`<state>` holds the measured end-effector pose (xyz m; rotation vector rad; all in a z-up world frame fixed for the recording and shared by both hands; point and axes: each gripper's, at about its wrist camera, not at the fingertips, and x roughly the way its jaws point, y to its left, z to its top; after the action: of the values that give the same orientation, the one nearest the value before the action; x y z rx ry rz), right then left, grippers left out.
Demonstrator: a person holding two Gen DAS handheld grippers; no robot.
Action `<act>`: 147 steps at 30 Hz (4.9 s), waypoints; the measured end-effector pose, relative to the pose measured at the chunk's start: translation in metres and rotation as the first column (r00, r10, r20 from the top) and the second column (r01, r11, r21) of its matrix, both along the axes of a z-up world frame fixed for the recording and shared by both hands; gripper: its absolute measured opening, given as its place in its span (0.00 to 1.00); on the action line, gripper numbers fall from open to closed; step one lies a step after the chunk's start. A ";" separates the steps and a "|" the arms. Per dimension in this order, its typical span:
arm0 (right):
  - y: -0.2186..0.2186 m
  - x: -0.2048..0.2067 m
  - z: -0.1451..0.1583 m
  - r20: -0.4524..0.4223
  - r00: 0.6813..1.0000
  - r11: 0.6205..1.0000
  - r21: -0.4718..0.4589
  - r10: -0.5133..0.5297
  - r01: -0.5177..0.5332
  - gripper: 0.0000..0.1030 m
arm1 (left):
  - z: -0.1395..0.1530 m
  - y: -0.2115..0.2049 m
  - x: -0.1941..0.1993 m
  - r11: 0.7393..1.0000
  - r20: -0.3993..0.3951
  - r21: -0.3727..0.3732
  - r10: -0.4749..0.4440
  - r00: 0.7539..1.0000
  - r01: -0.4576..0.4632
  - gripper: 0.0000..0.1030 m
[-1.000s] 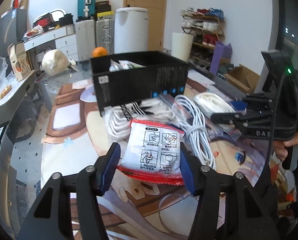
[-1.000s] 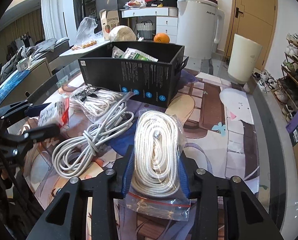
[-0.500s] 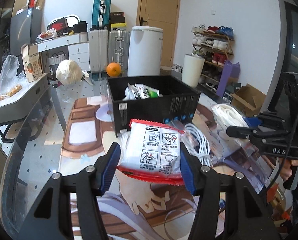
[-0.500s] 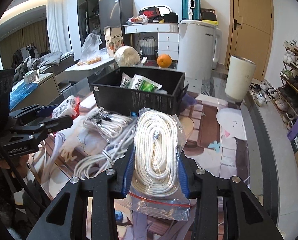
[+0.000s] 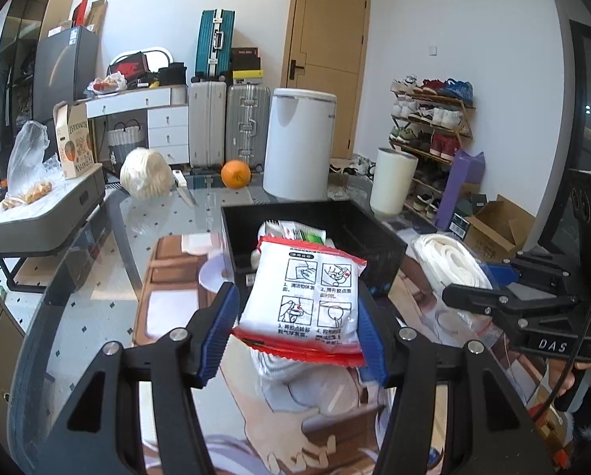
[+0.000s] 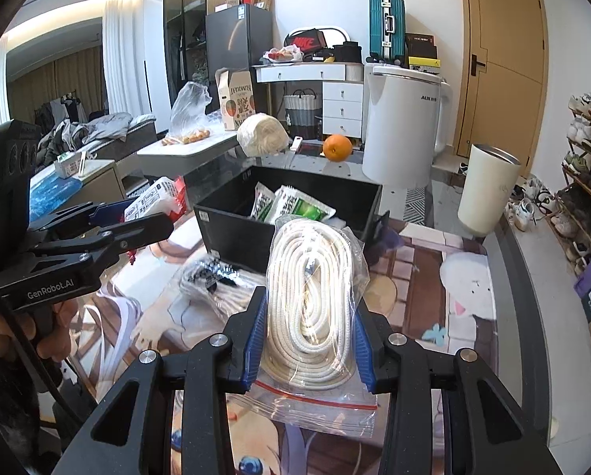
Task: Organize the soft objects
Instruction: 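Lift and carry the rope bag with the right gripper while the left carries the red-edged packet to the box, then release the rope bag from the right gripper while the left drops the red-edged packet into the box, then grasp the loose white cable bundle with the right gripper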
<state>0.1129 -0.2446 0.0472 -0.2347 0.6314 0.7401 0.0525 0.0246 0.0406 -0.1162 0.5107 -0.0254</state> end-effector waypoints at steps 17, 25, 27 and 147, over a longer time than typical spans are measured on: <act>0.026 0.039 0.017 0.031 0.999 0.999 0.030 0.011 -0.012 0.38 | 0.020 -0.001 0.038 0.999 0.038 0.032 0.015 0.999 -0.016 0.56; 0.041 0.061 0.021 0.049 0.999 0.999 0.038 0.013 -0.015 0.38 | 0.022 0.006 0.057 0.999 0.046 0.029 0.037 0.998 -0.039 0.56; 0.045 0.067 0.020 0.049 0.999 0.999 0.037 0.008 -0.009 0.38 | 0.020 0.009 0.062 0.999 0.041 0.028 0.046 0.998 -0.047 0.56; -0.001 0.048 -0.078 -0.196 0.970 0.962 -0.260 -0.142 0.089 0.99 | -0.045 0.000 0.005 0.998 -0.114 0.061 0.039 0.993 -0.033 1.00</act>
<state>0.1610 -0.2457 -0.0305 -0.3498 0.9374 0.5751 0.0580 0.0248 -0.0049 -0.0696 0.6240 0.0319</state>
